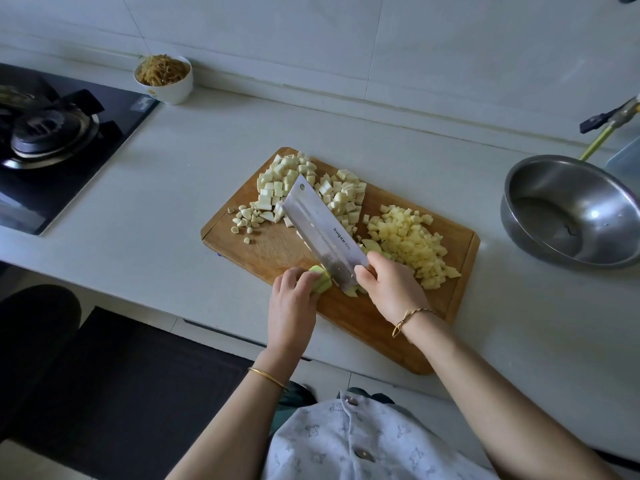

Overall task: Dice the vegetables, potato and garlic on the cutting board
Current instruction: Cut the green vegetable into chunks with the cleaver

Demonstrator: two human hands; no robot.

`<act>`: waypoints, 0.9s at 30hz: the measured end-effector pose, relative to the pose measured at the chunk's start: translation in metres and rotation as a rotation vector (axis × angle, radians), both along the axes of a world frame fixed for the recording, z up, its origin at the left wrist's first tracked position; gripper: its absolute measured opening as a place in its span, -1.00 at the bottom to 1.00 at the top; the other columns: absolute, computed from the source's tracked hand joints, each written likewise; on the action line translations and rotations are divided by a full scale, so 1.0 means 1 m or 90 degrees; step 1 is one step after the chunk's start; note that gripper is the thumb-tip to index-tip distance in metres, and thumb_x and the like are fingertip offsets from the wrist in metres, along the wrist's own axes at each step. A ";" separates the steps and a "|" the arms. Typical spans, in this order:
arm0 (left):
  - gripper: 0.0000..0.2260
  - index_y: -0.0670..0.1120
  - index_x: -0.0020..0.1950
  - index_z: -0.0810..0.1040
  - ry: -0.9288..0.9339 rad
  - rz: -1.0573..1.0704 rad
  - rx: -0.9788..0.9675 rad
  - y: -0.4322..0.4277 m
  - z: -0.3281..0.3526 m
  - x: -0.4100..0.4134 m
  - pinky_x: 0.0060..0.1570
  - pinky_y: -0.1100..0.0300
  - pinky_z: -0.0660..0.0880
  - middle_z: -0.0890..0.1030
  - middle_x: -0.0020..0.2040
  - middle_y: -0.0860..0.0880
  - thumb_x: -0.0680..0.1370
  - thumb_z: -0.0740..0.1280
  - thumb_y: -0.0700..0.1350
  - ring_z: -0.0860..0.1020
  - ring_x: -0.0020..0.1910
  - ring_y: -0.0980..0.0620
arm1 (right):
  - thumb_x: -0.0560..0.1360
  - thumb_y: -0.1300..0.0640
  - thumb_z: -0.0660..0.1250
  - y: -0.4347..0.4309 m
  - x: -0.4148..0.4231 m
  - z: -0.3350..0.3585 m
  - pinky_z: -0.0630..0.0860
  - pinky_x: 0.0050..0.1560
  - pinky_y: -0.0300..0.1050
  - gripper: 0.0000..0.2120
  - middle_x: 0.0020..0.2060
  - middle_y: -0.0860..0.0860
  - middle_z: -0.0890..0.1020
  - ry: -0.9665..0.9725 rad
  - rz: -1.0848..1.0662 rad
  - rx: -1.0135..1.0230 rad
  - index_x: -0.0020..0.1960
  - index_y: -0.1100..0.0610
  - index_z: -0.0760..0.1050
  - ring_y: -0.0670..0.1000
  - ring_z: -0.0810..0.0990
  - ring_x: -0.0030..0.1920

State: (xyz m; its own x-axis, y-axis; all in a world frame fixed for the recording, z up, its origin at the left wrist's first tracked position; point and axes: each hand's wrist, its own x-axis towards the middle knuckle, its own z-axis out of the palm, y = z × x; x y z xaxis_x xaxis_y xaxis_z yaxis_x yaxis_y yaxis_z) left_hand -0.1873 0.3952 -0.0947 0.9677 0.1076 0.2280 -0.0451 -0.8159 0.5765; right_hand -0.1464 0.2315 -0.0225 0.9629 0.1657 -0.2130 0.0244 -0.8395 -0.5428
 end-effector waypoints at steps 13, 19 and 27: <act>-0.73 -0.16 0.05 0.62 0.011 -0.005 0.012 -0.001 0.000 0.003 -0.04 0.01 0.53 0.57 0.06 -0.16 0.38 0.47 -0.35 0.53 0.01 -0.21 | 0.63 0.01 0.10 0.012 0.003 0.006 0.17 -0.50 -0.15 -0.78 -0.42 -0.05 0.35 -0.010 0.078 -0.112 -0.14 0.09 0.23 -0.01 0.34 -0.42; -0.73 -0.17 0.05 0.63 0.015 -0.001 0.010 -0.001 -0.001 0.002 -0.03 0.01 0.53 0.57 0.06 -0.16 0.38 0.48 -0.34 0.53 0.02 -0.21 | 0.62 0.01 0.10 0.017 0.001 -0.007 0.16 -0.48 -0.13 -0.78 -0.42 -0.06 0.34 0.026 0.053 -0.079 -0.13 0.11 0.25 0.01 0.35 -0.40; -0.74 -0.20 0.07 0.54 0.039 0.016 -0.027 -0.005 0.002 0.008 0.01 0.18 0.37 0.55 0.10 -0.14 0.41 0.47 -0.28 0.50 0.06 -0.15 | 0.62 0.02 0.13 0.006 0.004 0.010 0.09 -0.52 -0.13 -0.61 -0.49 -0.03 0.29 -0.028 0.024 -0.048 -0.32 0.00 0.07 -0.03 0.23 -0.51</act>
State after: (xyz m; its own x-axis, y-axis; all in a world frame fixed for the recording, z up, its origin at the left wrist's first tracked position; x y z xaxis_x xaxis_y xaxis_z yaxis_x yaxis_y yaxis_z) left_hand -0.1791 0.3905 -0.0926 0.9766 0.1408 0.1628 0.0122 -0.7913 0.6113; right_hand -0.1420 0.2372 -0.0125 0.9651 0.1864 -0.1841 0.0786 -0.8763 -0.4753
